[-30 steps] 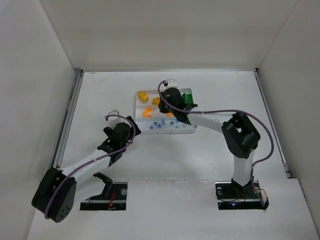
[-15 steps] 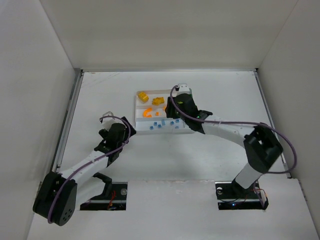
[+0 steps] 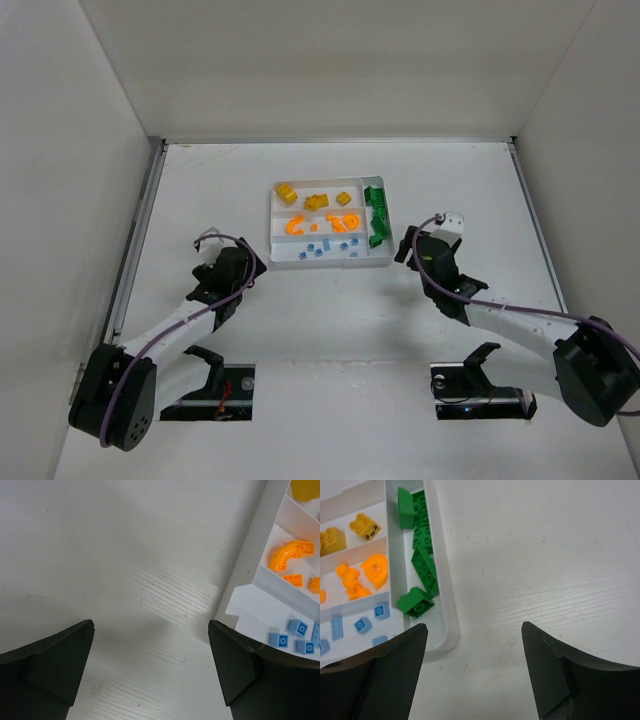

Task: Sort the legos into containers by color

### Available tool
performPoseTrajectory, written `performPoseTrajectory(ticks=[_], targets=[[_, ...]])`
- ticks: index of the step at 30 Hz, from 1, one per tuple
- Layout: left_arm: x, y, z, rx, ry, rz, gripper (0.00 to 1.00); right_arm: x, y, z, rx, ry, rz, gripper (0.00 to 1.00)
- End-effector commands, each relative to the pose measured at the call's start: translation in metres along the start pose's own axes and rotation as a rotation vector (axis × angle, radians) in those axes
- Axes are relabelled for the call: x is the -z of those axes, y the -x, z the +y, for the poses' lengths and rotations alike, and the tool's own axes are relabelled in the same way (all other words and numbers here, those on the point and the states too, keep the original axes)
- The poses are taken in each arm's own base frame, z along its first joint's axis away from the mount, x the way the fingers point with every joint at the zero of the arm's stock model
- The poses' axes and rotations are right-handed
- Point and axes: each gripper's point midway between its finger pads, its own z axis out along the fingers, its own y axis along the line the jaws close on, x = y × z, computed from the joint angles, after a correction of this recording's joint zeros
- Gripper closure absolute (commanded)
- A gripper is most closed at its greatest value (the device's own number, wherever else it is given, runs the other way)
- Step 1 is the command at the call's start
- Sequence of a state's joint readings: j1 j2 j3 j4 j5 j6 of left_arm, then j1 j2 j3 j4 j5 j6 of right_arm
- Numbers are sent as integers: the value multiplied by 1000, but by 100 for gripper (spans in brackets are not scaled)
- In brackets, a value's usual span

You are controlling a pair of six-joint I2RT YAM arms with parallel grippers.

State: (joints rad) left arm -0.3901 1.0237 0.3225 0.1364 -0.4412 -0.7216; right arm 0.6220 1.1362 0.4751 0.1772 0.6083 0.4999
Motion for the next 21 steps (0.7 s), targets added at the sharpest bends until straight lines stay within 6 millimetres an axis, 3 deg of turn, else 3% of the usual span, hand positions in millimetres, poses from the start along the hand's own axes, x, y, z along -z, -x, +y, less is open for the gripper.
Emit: performPoseTrajectory(ticks=[1,5,13,21], targets=[[4,20,0,42,26,-40,0,1,23,-14,-144,-72,-134,18],[7,23,7,61,42,-46,0,-3,3,-26,-167,-117,-103,17],[11,29,12,66,68,-45,0,-4,5,-27,-178,-120,-139,15],[17,27,8,43,65,-17,0,11,12,-28,-228,-74,-209,12]])
